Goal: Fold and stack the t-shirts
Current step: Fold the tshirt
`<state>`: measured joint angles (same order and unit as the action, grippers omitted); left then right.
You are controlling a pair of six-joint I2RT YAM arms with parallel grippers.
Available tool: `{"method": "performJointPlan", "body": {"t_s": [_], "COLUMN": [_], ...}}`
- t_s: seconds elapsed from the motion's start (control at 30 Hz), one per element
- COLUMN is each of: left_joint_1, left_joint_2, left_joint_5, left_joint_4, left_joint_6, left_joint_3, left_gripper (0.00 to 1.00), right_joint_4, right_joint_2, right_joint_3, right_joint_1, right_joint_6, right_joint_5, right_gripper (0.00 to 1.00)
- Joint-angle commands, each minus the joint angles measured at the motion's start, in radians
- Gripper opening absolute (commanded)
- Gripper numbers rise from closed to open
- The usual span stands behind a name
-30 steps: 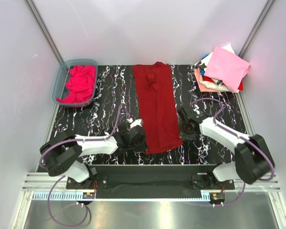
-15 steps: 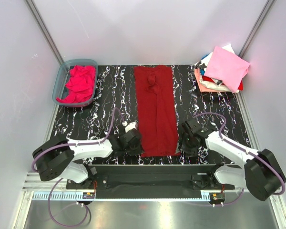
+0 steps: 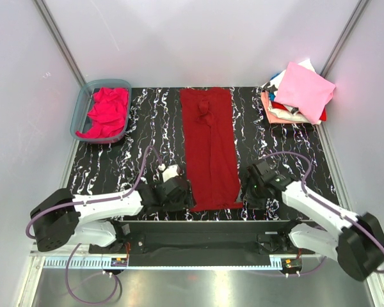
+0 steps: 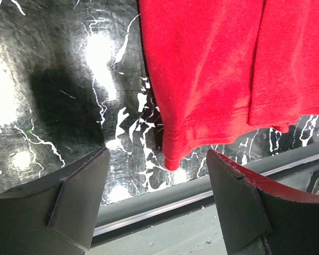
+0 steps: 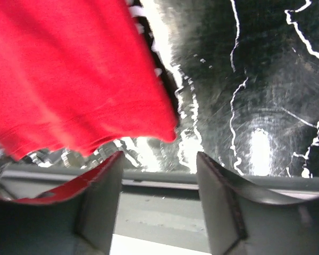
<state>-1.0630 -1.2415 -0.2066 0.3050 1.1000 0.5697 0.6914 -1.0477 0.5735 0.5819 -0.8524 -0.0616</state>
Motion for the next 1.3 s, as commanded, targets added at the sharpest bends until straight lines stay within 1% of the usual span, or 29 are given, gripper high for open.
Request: {"method": "performJointPlan", "body": {"t_s": [0.0, 0.07, 0.17, 0.2, 0.33, 0.43, 0.47, 0.5, 0.57, 0.6, 0.63, 0.67, 0.7, 0.8, 0.83, 0.97, 1.0, 1.1, 1.23, 1.27], "left_joint_1": [-0.006, -0.006, -0.006, -0.006, -0.006, -0.006, -0.006, -0.006, -0.006, -0.006, -0.006, -0.006, -0.006, -0.006, -0.009, -0.037, -0.046, -0.095, -0.201, -0.215], "left_joint_2": [0.002, -0.018, -0.061, -0.091, -0.163, -0.199, -0.203, -0.207, -0.208, -0.208, -0.205, -0.205, -0.204, -0.191, -0.185, -0.11, -0.07, -0.014, 0.011, 0.014], "left_joint_5": [-0.042, -0.025, -0.013, -0.007, 0.032, 0.052, 0.053, 0.053, 0.055, 0.055, 0.053, 0.053, 0.055, 0.056, 0.053, 0.016, 0.01, -0.031, -0.105, -0.112], "left_joint_4": [-0.042, -0.114, -0.153, -0.173, -0.228, -0.262, -0.276, -0.279, -0.282, -0.282, -0.285, -0.285, -0.285, -0.267, -0.251, -0.138, -0.123, -0.041, 0.072, 0.118], "left_joint_6": [0.017, 0.012, 0.009, 0.006, 0.004, 0.006, 0.009, 0.011, 0.009, 0.008, 0.006, 0.003, 0.001, -0.002, 0.006, 0.041, 0.047, 0.075, 0.127, 0.138], "left_joint_3": [-0.017, -0.028, -0.028, -0.019, -0.007, -0.008, -0.016, -0.016, -0.018, -0.019, -0.019, -0.019, -0.016, -0.013, -0.011, -0.017, -0.018, 0.001, 0.059, 0.079], "left_gripper": [0.8, 0.81, 0.83, 0.83, 0.81, 0.71, 0.64, 0.61, 0.51, 0.41, 0.34, 0.28, 0.17, 0.03, 0.0, 0.0, 0.0, 0.0, 0.0, 0.0], "right_joint_4": [-0.061, -0.081, -0.108, -0.112, -0.127, -0.142, -0.15, -0.153, -0.159, -0.158, -0.159, -0.158, -0.159, -0.148, -0.148, -0.133, -0.127, -0.087, -0.003, 0.016], "right_joint_2": [-0.084, -0.113, -0.181, -0.213, -0.252, -0.256, -0.256, -0.256, -0.259, -0.258, -0.255, -0.246, -0.241, -0.224, -0.215, -0.105, -0.044, 0.078, 0.231, 0.291], "right_joint_3": [0.006, 0.014, 0.029, 0.035, 0.052, 0.043, 0.042, 0.04, 0.042, 0.042, 0.039, 0.037, 0.034, 0.035, 0.029, -0.03, -0.043, -0.096, -0.127, -0.129], "right_joint_1": [0.006, -0.004, -0.031, -0.036, -0.054, -0.073, -0.079, -0.082, -0.085, -0.086, -0.086, -0.086, -0.086, -0.085, -0.086, -0.085, -0.083, -0.067, -0.034, -0.03], "right_joint_6": [-0.001, 0.01, 0.041, 0.049, 0.082, 0.093, 0.095, 0.099, 0.104, 0.104, 0.105, 0.102, 0.098, 0.098, 0.095, 0.064, 0.056, 0.016, -0.055, -0.065], "right_joint_5": [0.031, 0.029, -0.006, -0.012, -0.037, -0.063, -0.067, -0.07, -0.078, -0.076, -0.076, -0.076, -0.075, -0.084, -0.102, -0.141, -0.152, -0.193, -0.225, -0.228], "right_gripper": [0.61, 0.57, 0.5, 0.49, 0.43, 0.37, 0.35, 0.32, 0.19, 0.13, 0.01, 0.0, 0.0, 0.0, 0.0, 0.0, 0.0, 0.0, 0.0, 0.0]}}
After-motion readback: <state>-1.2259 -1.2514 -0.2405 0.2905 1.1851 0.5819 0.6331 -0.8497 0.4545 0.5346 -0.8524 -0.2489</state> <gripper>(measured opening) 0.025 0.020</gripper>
